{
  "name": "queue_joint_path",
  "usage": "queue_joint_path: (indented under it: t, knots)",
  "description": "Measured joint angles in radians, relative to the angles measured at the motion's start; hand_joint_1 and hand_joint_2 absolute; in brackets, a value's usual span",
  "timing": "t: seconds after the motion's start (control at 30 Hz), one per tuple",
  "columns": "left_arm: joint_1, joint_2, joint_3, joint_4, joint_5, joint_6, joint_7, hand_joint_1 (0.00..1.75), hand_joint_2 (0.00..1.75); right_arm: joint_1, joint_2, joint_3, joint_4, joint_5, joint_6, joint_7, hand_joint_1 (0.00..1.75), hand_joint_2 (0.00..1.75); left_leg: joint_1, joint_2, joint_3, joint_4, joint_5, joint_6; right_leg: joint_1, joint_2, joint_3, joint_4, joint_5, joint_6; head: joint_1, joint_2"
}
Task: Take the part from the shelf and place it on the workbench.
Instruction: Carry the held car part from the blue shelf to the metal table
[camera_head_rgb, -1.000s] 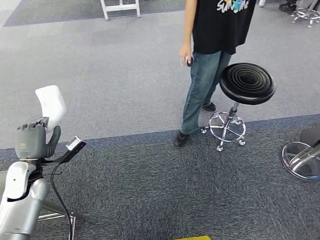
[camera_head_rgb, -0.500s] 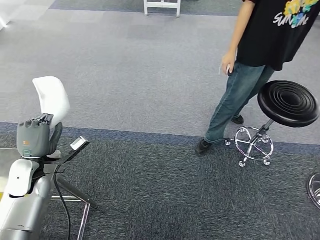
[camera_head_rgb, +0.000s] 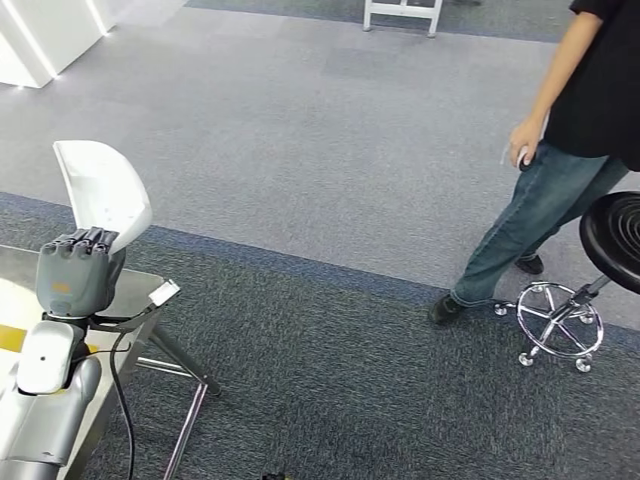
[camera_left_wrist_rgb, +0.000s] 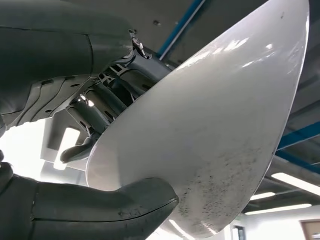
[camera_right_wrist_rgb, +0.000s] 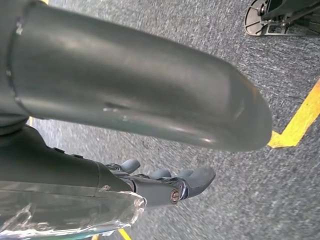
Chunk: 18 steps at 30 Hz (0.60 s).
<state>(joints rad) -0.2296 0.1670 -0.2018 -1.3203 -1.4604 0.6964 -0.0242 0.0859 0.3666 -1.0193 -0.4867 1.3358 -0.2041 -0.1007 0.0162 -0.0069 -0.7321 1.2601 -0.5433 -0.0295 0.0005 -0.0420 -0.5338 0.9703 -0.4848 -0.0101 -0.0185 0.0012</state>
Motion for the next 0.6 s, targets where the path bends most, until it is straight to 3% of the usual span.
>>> queue_joint_path:
  t: [0.03,0.1,0.17,0.23,0.27,0.33,0.37,0.43,0.47,0.5,0.57,0.6]
  knots:
    - [0.001,0.001,-0.001,0.000,-0.006,0.000,0.004,1.75,1.75,0.000,0.000,-0.001,0.001,0.002,0.000,0.000,0.00,0.00,0.002,0.009,0.028,-0.052,0.035,-0.003,-0.001,-0.014,0.004,0.001,-0.004,0.003,0.000,0.000]
    - [-0.001,0.003,-0.002,0.000,-0.011,0.000,0.013,1.75,1.75,-0.002,0.000,-0.004,0.002,0.007,-0.001,-0.002,0.00,0.00,0.000,0.056,0.098,-0.185,0.090,-0.003,0.001,-0.036,0.011,0.007,-0.015,0.014,-0.002,0.000]
    - [-0.003,0.004,-0.004,0.000,-0.014,0.001,0.021,1.75,1.75,-0.005,0.000,-0.008,0.002,0.010,-0.002,-0.002,0.00,0.00,-0.007,0.084,0.128,-0.246,0.099,0.012,0.007,-0.056,0.016,0.012,-0.025,0.025,-0.001,0.000]
    - [-0.002,0.008,-0.006,0.001,-0.016,0.001,0.028,1.75,1.75,-0.009,0.000,-0.013,0.003,0.014,-0.004,-0.003,0.00,0.00,-0.011,0.062,0.126,-0.248,0.096,0.030,0.008,-0.076,0.020,0.013,-0.032,0.034,0.000,0.000]
    - [-0.002,0.011,-0.007,0.002,-0.017,0.001,0.033,1.75,1.75,-0.011,0.000,-0.015,0.003,0.016,-0.004,-0.004,0.00,0.00,-0.011,0.051,0.127,-0.249,0.097,0.036,0.006,-0.067,0.020,0.017,-0.039,0.039,0.001,0.000]
    - [-0.008,0.015,-0.010,0.008,-0.018,-0.002,0.043,1.75,1.75,-0.015,0.000,-0.020,0.004,0.021,-0.006,-0.006,0.00,0.00,-0.007,0.029,0.128,-0.252,0.098,0.049,0.000,-0.017,-0.007,0.076,-0.077,0.048,0.005,0.000]
    - [-0.013,0.017,-0.014,0.012,-0.019,-0.008,0.049,1.75,1.75,-0.016,0.000,-0.023,0.005,0.023,-0.007,-0.007,0.00,0.00,-0.007,0.018,0.128,-0.252,0.098,0.054,-0.003,0.014,-0.038,0.136,-0.106,0.050,0.007,0.000]
    - [-0.020,0.020,-0.026,0.025,-0.019,-0.032,0.061,1.75,1.75,-0.015,0.000,-0.031,0.008,0.028,-0.008,-0.007,0.00,0.00,-0.009,-0.008,0.128,-0.251,0.097,0.060,-0.004,0.037,-0.113,0.272,-0.155,0.049,0.009,0.000]
    - [-0.021,0.022,-0.033,0.032,-0.019,-0.051,0.068,1.75,1.75,-0.015,0.000,-0.036,0.009,0.031,-0.008,-0.008,0.00,0.00,-0.010,-0.023,0.128,-0.251,0.097,0.060,-0.003,0.039,-0.138,0.308,-0.156,0.047,0.010,0.000]
    - [-0.021,0.025,-0.039,0.040,-0.019,-0.070,0.075,1.75,1.75,-0.016,0.000,-0.040,0.010,0.034,-0.009,-0.008,0.00,0.00,-0.012,-0.038,0.129,-0.251,0.097,0.060,-0.002,0.042,-0.145,0.305,-0.137,0.043,0.010,0.000]
    - [-0.026,0.030,-0.051,0.053,-0.019,-0.108,0.089,1.75,1.75,-0.018,0.000,-0.048,0.011,0.040,-0.009,-0.010,0.00,0.00,-0.013,-0.066,0.131,-0.251,0.098,0.060,-0.001,0.063,-0.106,0.192,-0.057,0.031,0.010,0.000]
    - [-0.030,0.032,-0.056,0.059,-0.019,-0.124,0.097,1.75,1.75,-0.019,0.000,-0.051,0.011,0.043,-0.009,-0.011,0.00,0.00,-0.014,-0.078,0.130,-0.250,0.098,0.058,-0.002,0.088,-0.077,0.124,-0.026,0.024,0.010,0.000]
